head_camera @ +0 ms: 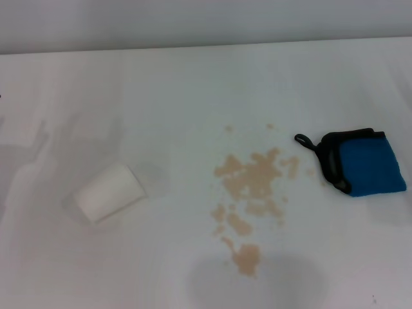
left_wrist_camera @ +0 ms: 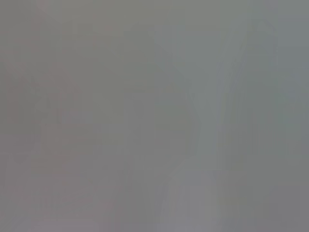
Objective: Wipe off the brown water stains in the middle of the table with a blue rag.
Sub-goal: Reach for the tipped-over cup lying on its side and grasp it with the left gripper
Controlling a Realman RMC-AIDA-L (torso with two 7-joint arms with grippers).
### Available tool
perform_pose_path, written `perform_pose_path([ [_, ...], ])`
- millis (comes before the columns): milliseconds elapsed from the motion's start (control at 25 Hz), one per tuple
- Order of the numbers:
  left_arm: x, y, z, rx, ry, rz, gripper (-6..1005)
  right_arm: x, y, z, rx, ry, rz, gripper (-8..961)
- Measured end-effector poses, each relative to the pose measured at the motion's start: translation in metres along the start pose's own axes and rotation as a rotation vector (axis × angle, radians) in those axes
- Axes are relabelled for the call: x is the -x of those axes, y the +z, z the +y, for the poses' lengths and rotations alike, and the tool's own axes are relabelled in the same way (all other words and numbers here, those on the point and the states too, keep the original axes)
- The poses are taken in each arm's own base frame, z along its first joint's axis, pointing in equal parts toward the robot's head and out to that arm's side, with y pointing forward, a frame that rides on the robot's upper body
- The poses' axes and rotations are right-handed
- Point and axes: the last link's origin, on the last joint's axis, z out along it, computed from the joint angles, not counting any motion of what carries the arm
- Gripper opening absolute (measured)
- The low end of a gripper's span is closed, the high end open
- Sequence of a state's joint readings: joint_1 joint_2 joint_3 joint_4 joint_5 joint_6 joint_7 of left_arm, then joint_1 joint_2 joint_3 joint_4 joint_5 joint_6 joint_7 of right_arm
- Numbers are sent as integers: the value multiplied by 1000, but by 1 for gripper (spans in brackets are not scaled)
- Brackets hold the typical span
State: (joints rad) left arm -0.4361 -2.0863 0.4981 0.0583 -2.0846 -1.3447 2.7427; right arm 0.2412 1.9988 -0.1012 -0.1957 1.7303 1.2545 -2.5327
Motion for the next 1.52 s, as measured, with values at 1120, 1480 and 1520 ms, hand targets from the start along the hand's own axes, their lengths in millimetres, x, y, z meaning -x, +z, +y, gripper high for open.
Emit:
perform_pose_path([
  [1120, -7, 15, 15, 238, -164, -75, 878, -3, -2, 4, 17, 7, 10, 811],
  [1480, -40, 37, 3, 401, -415, -252, 878, -6, -6, 3, 11, 9, 21, 811],
  [1520, -47, 40, 1, 415, -426, -284, 878, -6, -7, 2, 9, 9, 22, 811],
])
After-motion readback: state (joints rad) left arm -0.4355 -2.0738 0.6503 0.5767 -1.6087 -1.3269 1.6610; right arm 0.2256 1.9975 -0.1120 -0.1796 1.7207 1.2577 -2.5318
